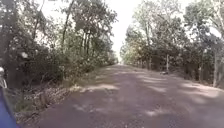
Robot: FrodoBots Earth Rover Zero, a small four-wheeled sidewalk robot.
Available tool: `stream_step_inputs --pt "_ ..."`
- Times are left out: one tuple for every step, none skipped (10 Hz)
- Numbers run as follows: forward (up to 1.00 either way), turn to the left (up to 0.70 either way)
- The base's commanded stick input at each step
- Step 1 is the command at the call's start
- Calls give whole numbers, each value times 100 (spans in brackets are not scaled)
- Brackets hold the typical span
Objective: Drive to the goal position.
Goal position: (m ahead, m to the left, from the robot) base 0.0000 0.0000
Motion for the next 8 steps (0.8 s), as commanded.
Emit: stream_step_inputs --pt "5 -3" --pt "6 -3" --pt "6 -3" --pt "6 -3" --pt "5 -3" --pt "5 -3" --pt "5 -3" --pt "6 -3"
